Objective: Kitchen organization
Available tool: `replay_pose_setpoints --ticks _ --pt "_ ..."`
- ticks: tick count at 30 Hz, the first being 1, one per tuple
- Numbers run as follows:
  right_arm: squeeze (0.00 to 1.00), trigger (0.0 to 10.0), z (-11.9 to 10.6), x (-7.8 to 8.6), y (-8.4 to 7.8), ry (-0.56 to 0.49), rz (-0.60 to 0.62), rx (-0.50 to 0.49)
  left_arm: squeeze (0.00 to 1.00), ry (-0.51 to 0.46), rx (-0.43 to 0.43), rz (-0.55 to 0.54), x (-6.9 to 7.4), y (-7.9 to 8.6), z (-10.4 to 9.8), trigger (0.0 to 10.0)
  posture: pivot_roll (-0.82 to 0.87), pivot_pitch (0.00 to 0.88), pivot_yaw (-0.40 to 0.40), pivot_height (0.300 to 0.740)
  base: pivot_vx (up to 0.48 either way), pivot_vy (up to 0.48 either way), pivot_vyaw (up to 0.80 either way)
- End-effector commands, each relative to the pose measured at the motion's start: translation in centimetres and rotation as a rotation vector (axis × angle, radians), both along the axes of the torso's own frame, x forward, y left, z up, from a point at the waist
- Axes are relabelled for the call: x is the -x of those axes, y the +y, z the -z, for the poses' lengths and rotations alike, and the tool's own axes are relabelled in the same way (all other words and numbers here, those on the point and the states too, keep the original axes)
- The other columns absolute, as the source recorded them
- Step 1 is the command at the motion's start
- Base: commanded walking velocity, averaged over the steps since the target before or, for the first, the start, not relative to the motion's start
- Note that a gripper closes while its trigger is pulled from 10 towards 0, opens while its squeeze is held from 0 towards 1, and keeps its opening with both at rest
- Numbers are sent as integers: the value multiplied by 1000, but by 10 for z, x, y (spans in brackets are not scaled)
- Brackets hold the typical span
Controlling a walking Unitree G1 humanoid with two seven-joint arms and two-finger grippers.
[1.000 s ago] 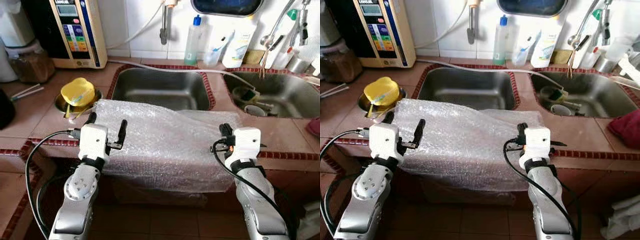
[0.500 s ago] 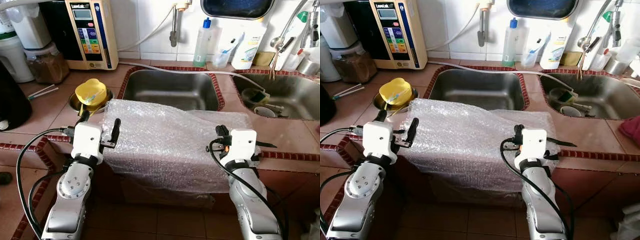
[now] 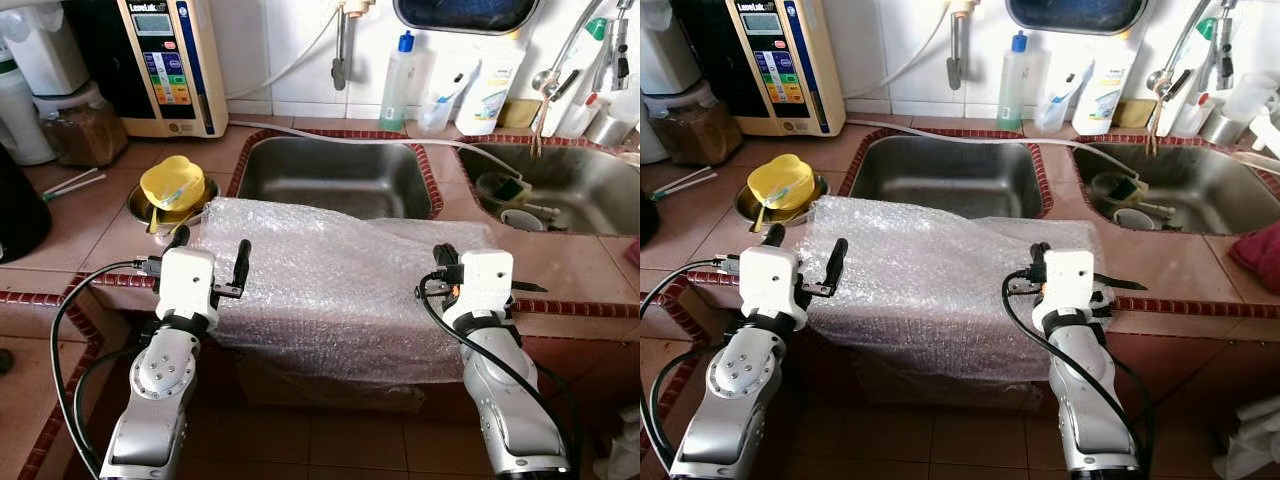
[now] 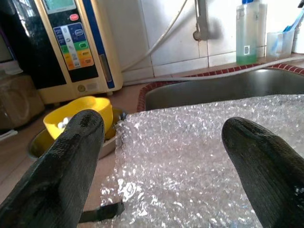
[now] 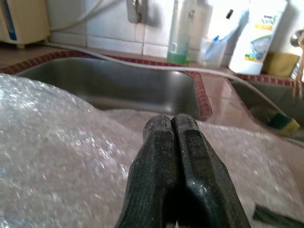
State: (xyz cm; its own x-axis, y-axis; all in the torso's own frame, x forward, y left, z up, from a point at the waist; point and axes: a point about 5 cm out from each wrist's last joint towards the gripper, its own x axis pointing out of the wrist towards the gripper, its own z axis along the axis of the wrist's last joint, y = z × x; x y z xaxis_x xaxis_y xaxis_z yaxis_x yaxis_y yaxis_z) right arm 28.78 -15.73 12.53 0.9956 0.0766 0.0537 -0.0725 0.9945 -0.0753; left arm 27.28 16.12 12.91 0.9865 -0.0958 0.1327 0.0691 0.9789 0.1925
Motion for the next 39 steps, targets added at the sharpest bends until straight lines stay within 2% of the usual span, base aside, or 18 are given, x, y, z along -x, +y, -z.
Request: replay_pose_setpoints --ticks 1,21,30,39 --pt "0 10000 0 -2 1 -1 -14 29 0 1 -5 -20 -1 1 1 10000 88 0 -12 740 0 0 0" --pt "0 10000 1 -2 2 -2 -10 65 0 9 4 -17 -1 0 3 10000 82 0 -16 740 0 0 0" --pt "0 10000 -10 -1 5 -58 -28 96 0 -56 33 0 -3 0 -13 10000 80 0 -16 740 0 0 0" --pt "0 10000 -8 -1 4 -52 -28 102 0 -40 39 9 -2 0 -10 10000 79 0 -15 740 0 0 0"
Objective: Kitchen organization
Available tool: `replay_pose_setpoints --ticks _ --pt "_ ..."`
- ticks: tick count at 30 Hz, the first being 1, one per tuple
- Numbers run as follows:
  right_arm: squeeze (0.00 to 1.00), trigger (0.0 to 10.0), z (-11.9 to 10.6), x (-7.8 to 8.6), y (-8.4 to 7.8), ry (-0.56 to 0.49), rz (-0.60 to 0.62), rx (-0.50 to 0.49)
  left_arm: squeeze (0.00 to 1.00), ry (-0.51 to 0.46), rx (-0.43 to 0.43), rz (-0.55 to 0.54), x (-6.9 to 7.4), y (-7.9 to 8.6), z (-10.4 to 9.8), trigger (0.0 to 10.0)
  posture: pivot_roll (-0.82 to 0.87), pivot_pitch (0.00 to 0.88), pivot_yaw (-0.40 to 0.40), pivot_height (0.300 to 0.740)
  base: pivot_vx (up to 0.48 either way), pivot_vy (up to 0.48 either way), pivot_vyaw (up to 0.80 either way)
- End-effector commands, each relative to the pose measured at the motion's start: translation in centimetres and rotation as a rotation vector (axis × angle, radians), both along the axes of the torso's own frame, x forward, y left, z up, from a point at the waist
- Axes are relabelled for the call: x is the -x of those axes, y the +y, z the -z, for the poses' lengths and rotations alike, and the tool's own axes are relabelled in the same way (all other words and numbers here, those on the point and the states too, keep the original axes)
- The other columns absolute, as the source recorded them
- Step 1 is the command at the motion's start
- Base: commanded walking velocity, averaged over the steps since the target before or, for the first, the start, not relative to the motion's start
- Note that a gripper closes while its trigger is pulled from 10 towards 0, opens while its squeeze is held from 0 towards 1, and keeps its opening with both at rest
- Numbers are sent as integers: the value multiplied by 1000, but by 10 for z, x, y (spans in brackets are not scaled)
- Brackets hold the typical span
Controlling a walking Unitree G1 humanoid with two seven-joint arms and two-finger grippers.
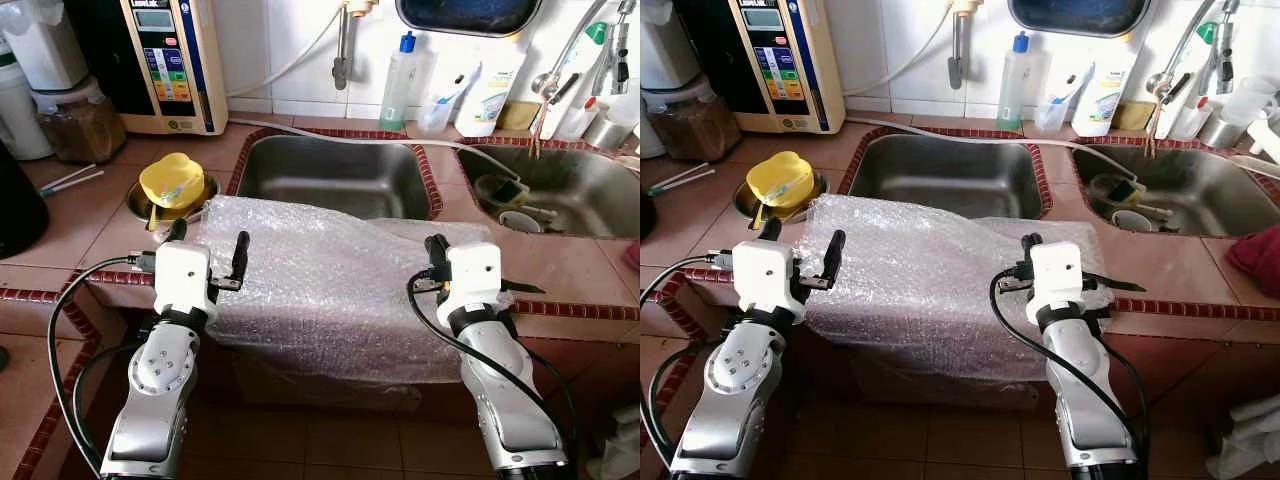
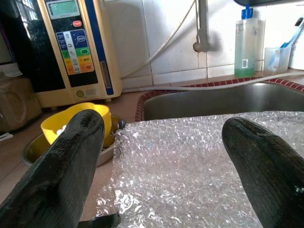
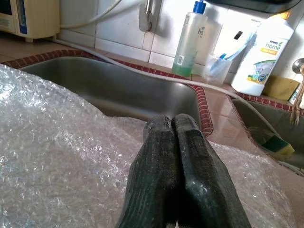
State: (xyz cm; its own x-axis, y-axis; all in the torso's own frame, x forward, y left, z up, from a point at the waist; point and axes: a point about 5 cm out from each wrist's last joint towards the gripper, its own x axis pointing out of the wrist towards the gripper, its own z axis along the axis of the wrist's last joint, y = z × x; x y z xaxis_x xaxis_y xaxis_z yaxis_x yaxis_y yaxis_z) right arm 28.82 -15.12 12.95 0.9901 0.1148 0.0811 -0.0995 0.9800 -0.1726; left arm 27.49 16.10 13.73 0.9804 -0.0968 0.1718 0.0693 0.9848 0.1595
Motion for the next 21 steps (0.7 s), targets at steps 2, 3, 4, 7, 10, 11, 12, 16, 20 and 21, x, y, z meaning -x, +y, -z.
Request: replay_pose_setpoints --ticks 2,3,4,7,10,11,12,16,20,21 --pt "0 10000 -4 0 -2 -16 4 7 0 -3 4 2 0 0 -1 10000 80 0 -16 740 0 0 0" --pt "0 10000 -3 0 -2 -15 3 7 0 -2 5 5 1 -1 -1 10000 80 0 -16 740 0 0 0" --pt "0 10000 -3 0 -2 -16 2 7 0 -1 5 5 1 -1 -1 10000 81 0 -16 740 240 0 0" --pt "0 10000 -4 -1 0 -16 -3 8 0 1 6 8 1 -1 -1 10000 82 0 -18 740 241 0 0" --pt "0 10000 -4 -1 0 -16 -7 7 0 4 7 8 2 0 0 10000 80 0 -21 740 246 0 0" --pt "0 10000 -4 -1 0 -16 -7 7 0 5 7 8 2 0 0 10000 80 0 -21 740 247 0 0" --pt "0 10000 -4 0 0 -16 -13 4 0 8 7 7 2 0 2 10000 78 0 -22 740 244 0 0" --pt "0 10000 -6 0 -1 -23 -24 0 0 14 14 10 3 -3 3 10000 75 0 -24 740 246 0 0" --pt "0 10000 -6 0 -2 -25 -20 38 0 16 12 11 2 -4 4 10000 73 0 -23 740 0 0 0" --pt "0 10000 -5 0 -2 -24 -20 37 0 16 12 12 2 -4 4 10000 73 0 -23 740 0 0 0"
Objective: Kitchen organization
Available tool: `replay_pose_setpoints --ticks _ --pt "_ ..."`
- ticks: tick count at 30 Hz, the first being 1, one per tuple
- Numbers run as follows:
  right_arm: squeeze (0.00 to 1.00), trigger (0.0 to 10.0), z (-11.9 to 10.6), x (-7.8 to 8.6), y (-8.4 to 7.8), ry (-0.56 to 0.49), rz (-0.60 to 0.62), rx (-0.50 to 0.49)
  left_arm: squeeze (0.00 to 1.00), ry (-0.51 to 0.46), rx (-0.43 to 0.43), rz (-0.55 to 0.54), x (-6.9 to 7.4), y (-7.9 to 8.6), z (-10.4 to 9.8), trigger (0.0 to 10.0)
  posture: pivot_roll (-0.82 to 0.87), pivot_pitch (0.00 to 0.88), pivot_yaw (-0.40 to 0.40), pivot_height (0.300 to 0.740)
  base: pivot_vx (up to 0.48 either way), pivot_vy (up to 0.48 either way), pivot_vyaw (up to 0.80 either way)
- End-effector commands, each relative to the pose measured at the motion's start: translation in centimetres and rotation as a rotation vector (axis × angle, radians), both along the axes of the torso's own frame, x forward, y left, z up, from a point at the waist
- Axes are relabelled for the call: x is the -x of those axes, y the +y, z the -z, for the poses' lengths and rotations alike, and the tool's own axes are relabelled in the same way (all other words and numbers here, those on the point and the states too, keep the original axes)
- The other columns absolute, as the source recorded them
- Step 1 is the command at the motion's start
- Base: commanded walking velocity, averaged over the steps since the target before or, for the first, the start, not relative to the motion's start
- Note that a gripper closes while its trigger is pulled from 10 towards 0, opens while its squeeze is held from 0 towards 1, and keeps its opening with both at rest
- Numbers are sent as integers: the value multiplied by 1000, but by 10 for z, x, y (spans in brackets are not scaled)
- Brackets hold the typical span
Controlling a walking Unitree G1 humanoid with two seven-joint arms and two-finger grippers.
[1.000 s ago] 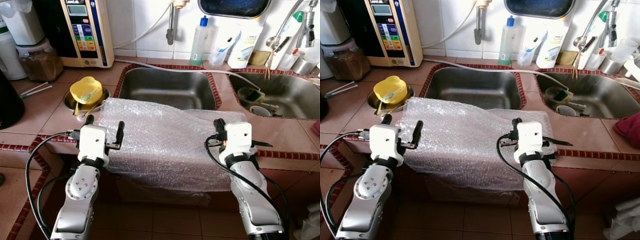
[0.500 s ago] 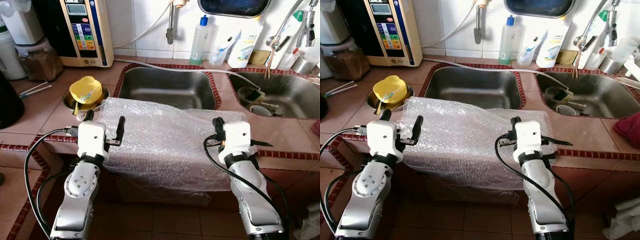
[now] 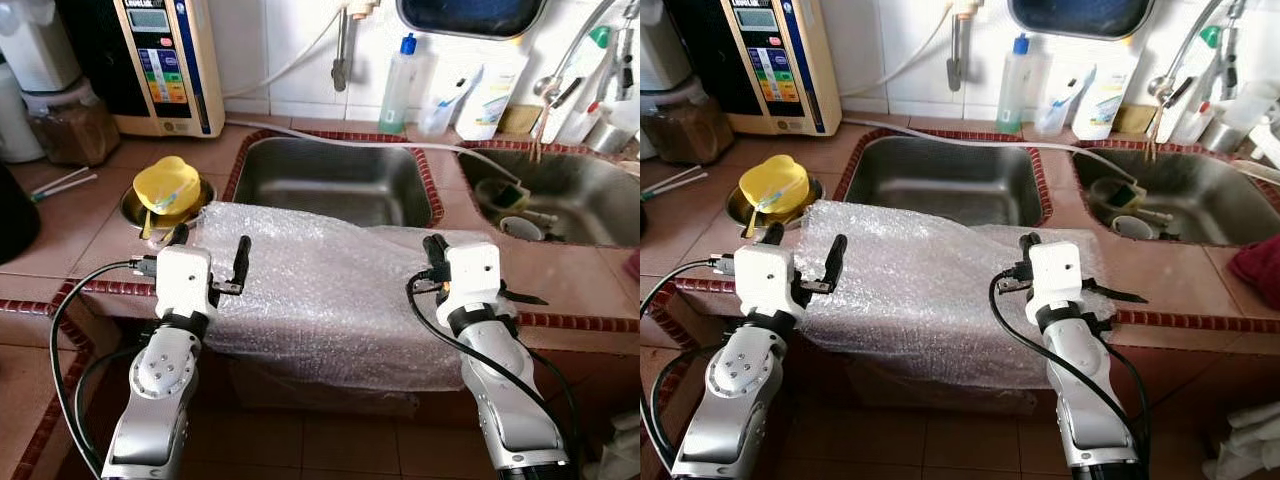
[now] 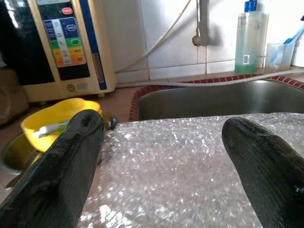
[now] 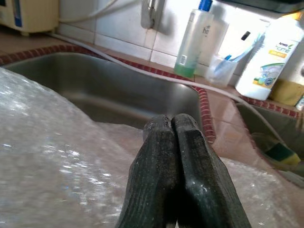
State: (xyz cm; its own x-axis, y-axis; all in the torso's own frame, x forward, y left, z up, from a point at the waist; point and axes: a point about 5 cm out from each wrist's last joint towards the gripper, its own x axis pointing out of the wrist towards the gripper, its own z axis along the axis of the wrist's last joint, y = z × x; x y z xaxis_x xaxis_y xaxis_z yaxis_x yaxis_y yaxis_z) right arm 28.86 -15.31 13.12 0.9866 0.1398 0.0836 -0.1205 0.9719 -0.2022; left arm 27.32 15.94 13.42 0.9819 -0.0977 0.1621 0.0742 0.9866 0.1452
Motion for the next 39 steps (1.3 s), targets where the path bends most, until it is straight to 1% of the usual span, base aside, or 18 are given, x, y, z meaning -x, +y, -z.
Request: replay_pose_setpoints --ticks 1,8,39 --pt "0 10000 -3 0 0 -16 0 3 0 3 -2 11 1 -2 1 10000 73 0 -23 740 0 0 0" --pt "0 10000 -2 2 1 -12 -4 3 0 3 -3 22 1 -3 1 10000 71 0 -21 740 235 0 0" --pt "0 10000 1 4 1 -10 -7 10 0 19 -11 36 3 -4 3 10000 72 0 -15 740 330 0 16"
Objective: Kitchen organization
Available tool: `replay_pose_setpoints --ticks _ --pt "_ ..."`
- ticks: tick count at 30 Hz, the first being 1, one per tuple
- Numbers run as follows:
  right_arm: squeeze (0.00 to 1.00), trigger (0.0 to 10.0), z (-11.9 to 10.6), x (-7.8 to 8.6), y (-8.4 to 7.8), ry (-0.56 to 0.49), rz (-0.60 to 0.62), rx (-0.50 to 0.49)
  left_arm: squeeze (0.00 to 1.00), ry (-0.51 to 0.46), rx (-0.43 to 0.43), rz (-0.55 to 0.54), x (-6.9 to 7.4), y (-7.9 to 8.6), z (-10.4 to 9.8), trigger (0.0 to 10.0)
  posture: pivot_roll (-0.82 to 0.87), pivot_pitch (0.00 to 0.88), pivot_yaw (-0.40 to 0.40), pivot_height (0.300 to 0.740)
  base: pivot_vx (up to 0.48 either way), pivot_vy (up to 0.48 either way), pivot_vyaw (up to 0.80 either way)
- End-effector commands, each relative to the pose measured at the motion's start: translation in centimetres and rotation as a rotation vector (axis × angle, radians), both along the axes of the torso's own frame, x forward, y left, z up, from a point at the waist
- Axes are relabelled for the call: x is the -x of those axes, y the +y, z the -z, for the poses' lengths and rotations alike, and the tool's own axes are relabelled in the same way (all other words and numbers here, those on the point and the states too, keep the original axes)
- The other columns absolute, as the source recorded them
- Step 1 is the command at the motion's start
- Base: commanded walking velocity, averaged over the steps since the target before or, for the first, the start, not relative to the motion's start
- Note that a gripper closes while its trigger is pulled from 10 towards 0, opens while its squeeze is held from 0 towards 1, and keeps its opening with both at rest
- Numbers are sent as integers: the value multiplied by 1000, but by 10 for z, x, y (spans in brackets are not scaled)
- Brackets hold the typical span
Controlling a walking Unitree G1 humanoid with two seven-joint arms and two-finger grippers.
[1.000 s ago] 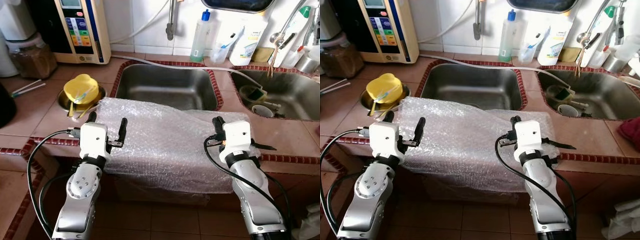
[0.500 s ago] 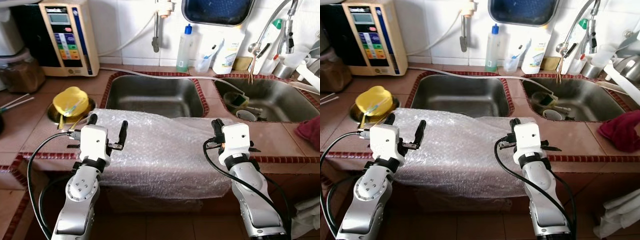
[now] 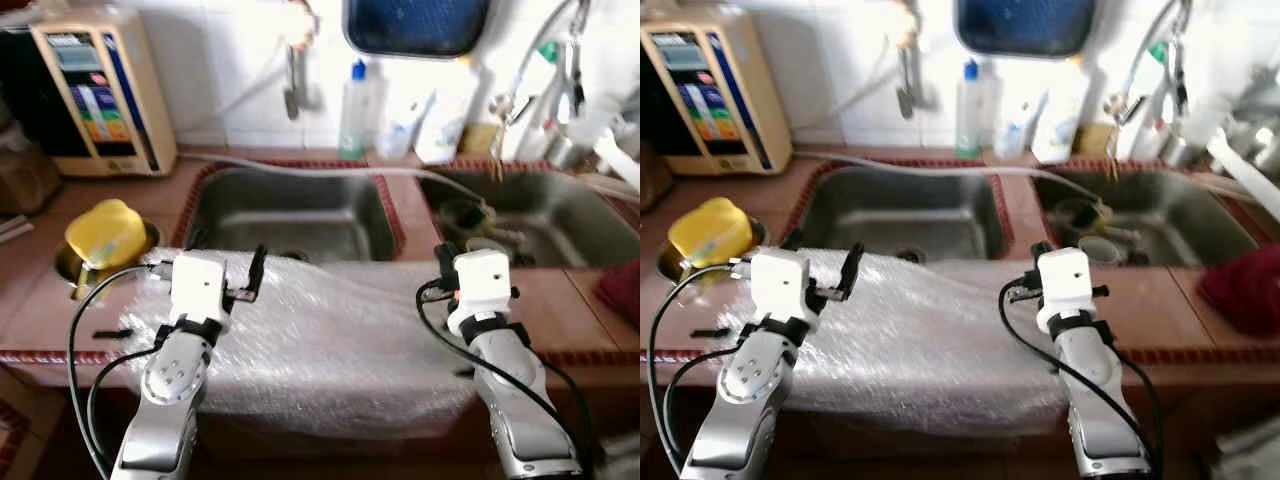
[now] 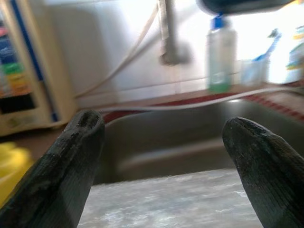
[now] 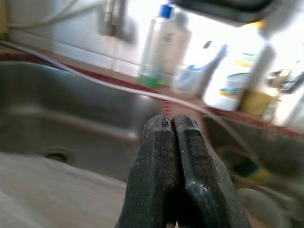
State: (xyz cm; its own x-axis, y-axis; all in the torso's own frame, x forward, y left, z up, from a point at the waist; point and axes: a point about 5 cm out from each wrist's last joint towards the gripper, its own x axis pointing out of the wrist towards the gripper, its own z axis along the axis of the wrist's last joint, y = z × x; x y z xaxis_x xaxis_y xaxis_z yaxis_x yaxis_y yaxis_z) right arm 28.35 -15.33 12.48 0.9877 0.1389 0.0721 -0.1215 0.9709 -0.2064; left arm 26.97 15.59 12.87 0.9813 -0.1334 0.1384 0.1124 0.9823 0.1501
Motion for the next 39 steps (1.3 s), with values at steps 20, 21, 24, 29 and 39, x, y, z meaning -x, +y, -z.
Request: replay_pose_setpoints --ticks 20,21,24,29,39 --pt "0 10000 -4 -2 1 -13 -13 2 0 -21 -14 -16 0 -5 -2 10000 75 0 -22 740 27 0 262" --pt "0 10000 -4 -2 1 -13 -14 2 0 -24 -18 -16 0 -6 -3 10000 75 0 -23 740 0 0 0" --pt "0 10000 -4 -3 1 -14 -16 5 0 -26 -19 -20 0 -6 -3 10000 75 0 -26 740 0 0 0" --pt "0 10000 -9 -3 1 -34 -5 12 0 -35 -16 -26 1 -4 -4 10000 72 0 -25 740 0 0 0" --pt "0 10000 -23 -6 -1 -95 22 39 0 -51 13 22 -1 -12 -11 10000 68 0 -22 740 0 0 0"
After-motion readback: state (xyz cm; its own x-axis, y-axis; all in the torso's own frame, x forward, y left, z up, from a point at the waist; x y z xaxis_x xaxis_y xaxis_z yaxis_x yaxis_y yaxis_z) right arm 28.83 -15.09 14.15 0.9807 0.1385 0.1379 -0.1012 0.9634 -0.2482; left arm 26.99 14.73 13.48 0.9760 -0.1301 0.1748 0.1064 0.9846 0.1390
